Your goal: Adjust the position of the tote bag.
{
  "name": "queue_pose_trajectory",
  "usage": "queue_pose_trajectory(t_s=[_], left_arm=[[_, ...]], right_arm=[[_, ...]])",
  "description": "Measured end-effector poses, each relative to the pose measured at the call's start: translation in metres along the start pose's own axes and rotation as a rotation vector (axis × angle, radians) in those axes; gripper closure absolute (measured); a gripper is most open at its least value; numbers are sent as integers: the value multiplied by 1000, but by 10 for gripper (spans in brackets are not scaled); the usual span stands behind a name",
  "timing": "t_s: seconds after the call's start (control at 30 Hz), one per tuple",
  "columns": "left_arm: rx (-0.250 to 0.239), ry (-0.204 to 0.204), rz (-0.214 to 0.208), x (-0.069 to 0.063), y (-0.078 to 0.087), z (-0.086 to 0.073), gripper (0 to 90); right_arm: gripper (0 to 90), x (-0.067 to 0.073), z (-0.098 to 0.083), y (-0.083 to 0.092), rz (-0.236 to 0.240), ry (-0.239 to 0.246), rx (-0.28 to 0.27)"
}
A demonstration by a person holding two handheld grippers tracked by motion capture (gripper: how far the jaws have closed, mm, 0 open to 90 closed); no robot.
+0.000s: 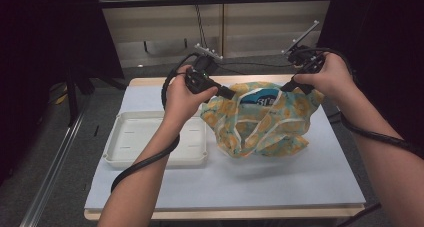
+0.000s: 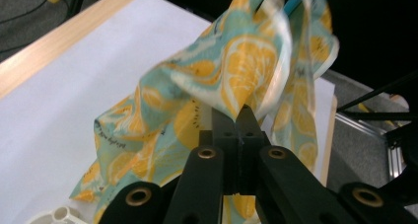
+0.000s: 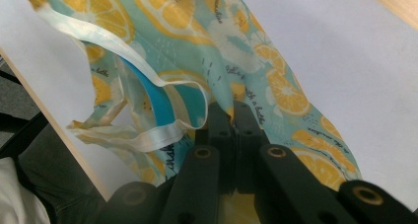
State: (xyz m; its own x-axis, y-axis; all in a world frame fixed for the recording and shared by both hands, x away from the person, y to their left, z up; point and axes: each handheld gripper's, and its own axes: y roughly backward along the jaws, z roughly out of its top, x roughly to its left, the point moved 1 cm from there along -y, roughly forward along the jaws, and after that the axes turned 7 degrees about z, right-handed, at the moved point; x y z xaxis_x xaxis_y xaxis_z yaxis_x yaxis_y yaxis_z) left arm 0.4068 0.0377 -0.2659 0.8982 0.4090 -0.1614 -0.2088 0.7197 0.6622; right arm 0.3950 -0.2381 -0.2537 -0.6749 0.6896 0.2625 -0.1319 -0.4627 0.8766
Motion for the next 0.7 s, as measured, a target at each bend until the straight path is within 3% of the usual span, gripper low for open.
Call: queue_pose_trajectory(t_s=[0.17, 0.33, 0.37, 0.7], left_arm=[[-3, -19, 11, -3, 10, 16, 900], [-26, -10, 6, -1, 9, 29, 900], [-17, -13, 26, 2, 8, 33, 900], [32, 34, 15, 15, -15, 28, 900]], right_arm=[[896, 0, 0, -1, 7, 6, 1], [896, -1, -1, -3, 8, 10, 5], [896, -1, -1, -3, 10, 13, 5], [846, -6, -7, -1, -3, 3, 9]])
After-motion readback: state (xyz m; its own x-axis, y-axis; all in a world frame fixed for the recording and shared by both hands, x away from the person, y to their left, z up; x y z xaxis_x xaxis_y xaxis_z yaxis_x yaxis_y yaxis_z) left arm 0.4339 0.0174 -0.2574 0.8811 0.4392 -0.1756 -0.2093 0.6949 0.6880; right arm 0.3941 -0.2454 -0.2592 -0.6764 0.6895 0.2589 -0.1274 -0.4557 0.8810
